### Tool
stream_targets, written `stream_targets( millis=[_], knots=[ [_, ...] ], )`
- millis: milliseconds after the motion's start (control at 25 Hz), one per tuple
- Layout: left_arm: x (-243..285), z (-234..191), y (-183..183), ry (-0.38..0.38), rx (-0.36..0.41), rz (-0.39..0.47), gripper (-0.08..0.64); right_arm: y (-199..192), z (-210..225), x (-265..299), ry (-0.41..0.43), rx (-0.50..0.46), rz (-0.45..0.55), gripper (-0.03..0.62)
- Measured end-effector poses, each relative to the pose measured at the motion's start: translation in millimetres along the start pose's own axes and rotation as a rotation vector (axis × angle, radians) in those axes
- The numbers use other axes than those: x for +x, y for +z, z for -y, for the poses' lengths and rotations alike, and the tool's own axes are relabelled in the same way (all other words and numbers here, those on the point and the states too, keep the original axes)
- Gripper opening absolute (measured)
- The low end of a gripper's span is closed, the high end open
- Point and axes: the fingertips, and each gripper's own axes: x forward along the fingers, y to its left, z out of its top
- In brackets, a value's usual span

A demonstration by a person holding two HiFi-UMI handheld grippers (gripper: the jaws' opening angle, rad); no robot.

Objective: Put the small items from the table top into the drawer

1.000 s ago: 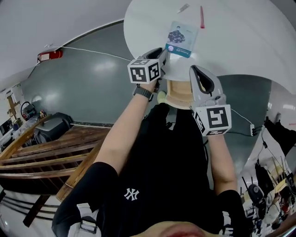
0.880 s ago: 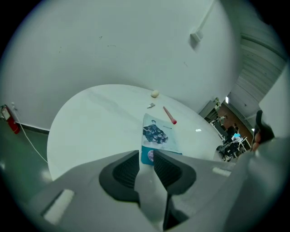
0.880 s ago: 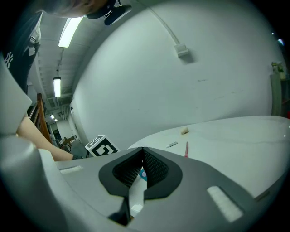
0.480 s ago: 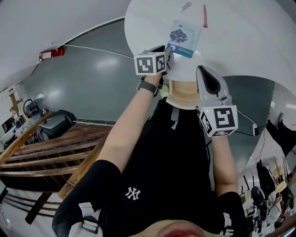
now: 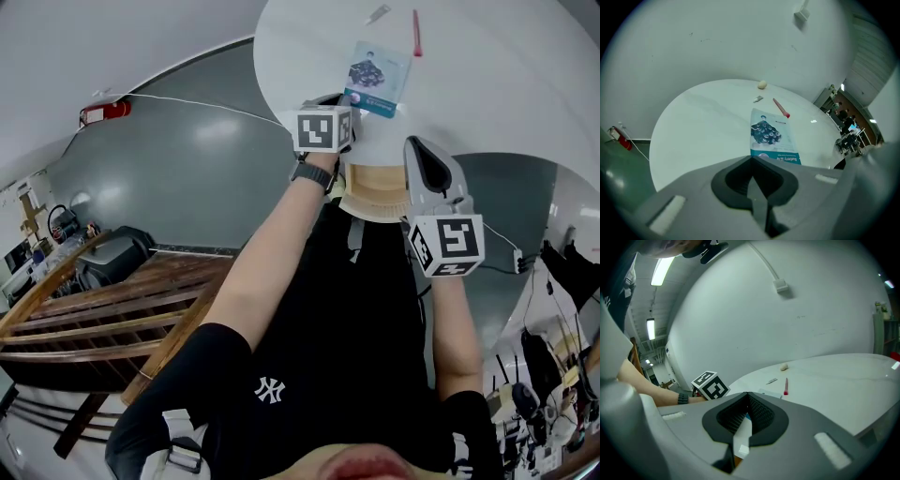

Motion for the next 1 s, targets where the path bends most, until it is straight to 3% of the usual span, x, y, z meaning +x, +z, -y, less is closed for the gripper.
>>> stream_targets(
  millis=[360,800,1000],
  knots=[
    [-19.1,14.7,-16.9,-0.044,0.050,0.014,0.000,-5.4,3.5,-7.2,-0.027,0.014,-0.003,0.023],
    [-43.6,40.9,-69.7,-0.141,0.069,-0.011,0.000,-11.6,-5.2,-19.9,-0.074,0.005,0.010,0.023],
    [-53.4,51.5,-89.4,-0.178,0.112,-0.015,0.000,-17.3,-1.9,-27.9,-0.105,0.069,0.036,0.023]
  ],
)
